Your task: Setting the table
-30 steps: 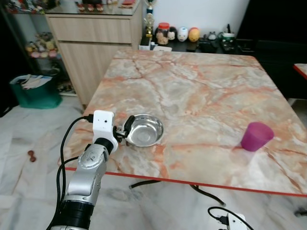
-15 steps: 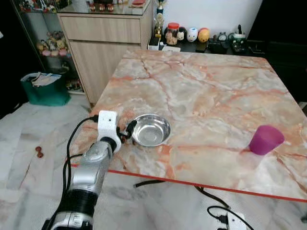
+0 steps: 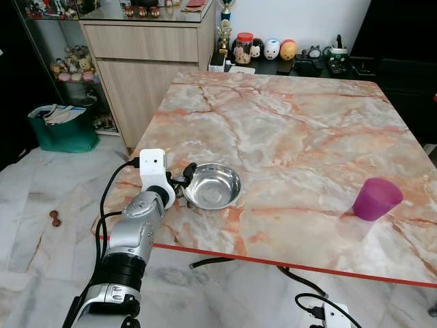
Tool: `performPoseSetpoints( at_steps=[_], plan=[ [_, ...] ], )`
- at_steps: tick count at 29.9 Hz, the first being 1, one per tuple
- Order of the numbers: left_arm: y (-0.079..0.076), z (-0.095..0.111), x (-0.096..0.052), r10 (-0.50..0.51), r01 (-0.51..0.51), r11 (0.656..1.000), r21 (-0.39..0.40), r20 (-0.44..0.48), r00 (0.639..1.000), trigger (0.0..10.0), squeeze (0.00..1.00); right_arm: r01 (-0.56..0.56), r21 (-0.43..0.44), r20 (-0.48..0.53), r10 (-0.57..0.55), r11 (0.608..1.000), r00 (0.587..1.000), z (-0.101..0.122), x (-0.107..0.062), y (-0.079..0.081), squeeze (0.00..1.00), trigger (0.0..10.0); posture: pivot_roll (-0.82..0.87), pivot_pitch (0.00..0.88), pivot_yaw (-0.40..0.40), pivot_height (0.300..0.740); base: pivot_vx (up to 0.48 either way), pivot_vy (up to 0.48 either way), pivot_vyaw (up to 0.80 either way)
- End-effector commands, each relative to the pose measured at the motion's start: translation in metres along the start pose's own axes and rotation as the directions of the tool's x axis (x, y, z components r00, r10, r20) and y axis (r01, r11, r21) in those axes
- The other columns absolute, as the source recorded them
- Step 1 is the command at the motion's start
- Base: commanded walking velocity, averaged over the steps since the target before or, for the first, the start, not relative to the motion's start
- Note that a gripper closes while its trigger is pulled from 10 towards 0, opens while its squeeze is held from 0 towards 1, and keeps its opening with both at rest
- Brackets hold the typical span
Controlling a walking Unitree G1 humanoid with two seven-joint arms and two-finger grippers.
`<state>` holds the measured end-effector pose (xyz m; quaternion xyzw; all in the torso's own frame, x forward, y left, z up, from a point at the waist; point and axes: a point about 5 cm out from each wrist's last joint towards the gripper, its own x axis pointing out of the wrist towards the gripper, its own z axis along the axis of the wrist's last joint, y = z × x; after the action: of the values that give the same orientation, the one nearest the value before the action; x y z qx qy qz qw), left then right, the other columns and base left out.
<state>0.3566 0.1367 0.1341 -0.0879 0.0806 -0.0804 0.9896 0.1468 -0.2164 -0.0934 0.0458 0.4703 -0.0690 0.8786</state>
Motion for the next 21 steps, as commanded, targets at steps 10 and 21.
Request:
performPoseSetpoints(
  at_steps=[10,21],
  plan=[
    [-0.005,-0.01,0.003,-0.024,0.024,1.0,0.003,-0.074,0.997,10.0,0.0,0.001,0.002,-0.009,0.0,1.0,1.0,-0.002,0.0,0.001,0.0,10.0,0.06,0.0,-0.037,0.74,0.0,0.0,0.0],
    [-0.011,-0.017,0.003,-0.072,0.074,0.997,0.011,-0.117,0.99,10.0,0.0,0.0,0.003,-0.009,0.0,1.0,1.0,-0.002,0.0,0.001,0.0,10.0,0.05,0.0,-0.037,0.74,0.0,0.0,0.0]
  ],
)
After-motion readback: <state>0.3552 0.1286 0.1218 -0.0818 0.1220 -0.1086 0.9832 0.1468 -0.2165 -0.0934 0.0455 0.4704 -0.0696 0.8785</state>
